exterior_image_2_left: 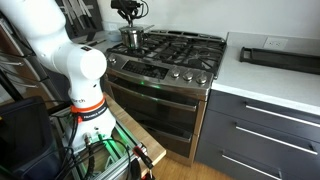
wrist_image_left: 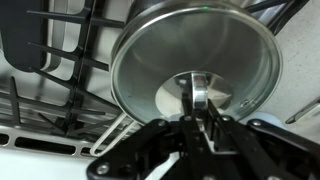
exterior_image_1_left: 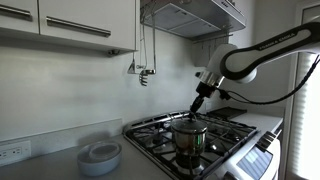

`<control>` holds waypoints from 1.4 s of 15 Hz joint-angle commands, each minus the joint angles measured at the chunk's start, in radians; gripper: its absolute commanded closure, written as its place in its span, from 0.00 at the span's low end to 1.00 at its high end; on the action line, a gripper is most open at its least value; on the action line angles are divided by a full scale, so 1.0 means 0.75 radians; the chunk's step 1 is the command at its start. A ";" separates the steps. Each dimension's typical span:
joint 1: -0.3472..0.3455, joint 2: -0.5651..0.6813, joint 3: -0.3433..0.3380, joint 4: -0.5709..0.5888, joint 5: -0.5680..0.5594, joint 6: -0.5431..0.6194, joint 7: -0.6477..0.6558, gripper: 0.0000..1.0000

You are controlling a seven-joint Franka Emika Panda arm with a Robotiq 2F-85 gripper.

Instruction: Move the pot to the bottom left stove plate and then put the glass lid on the pot

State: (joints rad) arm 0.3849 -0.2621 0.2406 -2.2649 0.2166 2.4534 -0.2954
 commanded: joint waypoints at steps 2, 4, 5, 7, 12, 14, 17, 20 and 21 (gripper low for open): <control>-0.013 -0.015 0.014 -0.013 -0.055 0.007 0.011 0.96; -0.014 -0.012 0.017 -0.011 -0.078 0.006 0.013 0.96; -0.012 -0.012 0.017 -0.010 -0.084 0.005 0.012 0.96; -0.012 -0.011 0.020 -0.011 -0.104 0.001 0.013 0.96; -0.010 -0.007 0.026 -0.014 -0.131 0.012 0.020 0.96; -0.011 -0.004 0.029 -0.019 -0.128 0.029 0.033 0.96; -0.008 -0.001 0.033 -0.027 -0.113 0.040 0.051 0.96; -0.013 -0.004 0.037 -0.045 -0.120 0.068 0.087 0.96; -0.014 -0.007 0.038 -0.055 -0.117 0.086 0.100 0.96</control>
State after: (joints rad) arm 0.3835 -0.2479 0.2557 -2.2748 0.1328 2.4726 -0.2617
